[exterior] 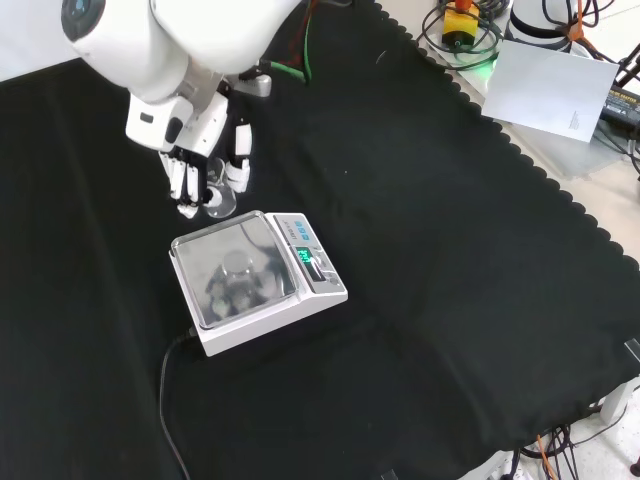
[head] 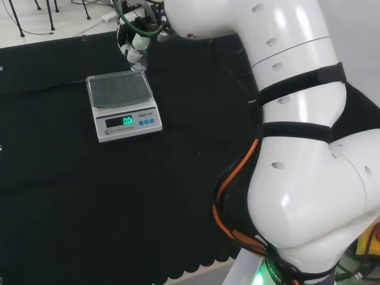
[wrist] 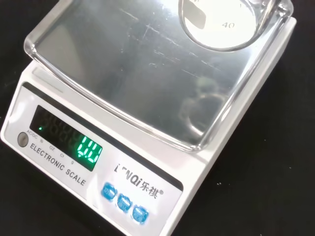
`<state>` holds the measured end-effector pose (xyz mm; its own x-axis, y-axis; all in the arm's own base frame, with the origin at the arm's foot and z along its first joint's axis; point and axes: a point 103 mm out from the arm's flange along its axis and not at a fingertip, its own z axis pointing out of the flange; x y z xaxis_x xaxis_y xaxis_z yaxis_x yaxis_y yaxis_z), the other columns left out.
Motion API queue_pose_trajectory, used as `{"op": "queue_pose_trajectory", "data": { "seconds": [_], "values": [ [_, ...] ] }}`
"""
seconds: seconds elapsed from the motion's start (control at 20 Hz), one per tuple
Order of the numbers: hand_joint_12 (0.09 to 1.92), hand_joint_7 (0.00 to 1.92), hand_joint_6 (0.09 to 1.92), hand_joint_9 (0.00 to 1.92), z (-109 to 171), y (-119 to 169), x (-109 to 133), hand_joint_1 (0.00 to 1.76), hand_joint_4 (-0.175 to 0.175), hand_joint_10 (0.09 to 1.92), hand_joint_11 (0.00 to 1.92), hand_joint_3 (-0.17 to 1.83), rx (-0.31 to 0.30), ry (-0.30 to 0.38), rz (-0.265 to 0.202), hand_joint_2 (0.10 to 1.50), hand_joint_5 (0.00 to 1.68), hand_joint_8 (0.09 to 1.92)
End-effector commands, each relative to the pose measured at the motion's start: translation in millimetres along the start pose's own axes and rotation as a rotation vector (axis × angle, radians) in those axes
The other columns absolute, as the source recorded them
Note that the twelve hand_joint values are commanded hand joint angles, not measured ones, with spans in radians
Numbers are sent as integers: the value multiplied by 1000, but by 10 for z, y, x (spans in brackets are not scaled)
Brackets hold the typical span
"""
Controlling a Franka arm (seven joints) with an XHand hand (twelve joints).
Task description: Put the beaker on the electronic balance.
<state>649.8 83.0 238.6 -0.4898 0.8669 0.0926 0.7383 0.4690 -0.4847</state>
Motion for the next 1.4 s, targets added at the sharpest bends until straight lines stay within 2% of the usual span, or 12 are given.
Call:
{"op": "queue_pose_trajectory", "data": {
  "seconds": [0.05, 0.65, 1.05, 1.4],
  "values": [
    [915, 582, 1318, 899, 120, 235, 141, 1115, -175, 958, 958, -7, 39, -4, -26, 1231, 768, 1079],
    [917, 585, 1315, 900, 261, 417, 236, 1116, -175, 961, 961, -6, 53, 16, -54, 1230, 770, 1079],
    [918, 587, 1314, 900, 333, 558, 320, 1116, -175, 962, 961, -6, 57, 27, -90, 1229, 771, 1079],
    [918, 589, 1312, 901, 395, 603, 330, 1117, -175, 963, 961, -6, 68, 39, -90, 1228, 773, 1079]
  ]
}}
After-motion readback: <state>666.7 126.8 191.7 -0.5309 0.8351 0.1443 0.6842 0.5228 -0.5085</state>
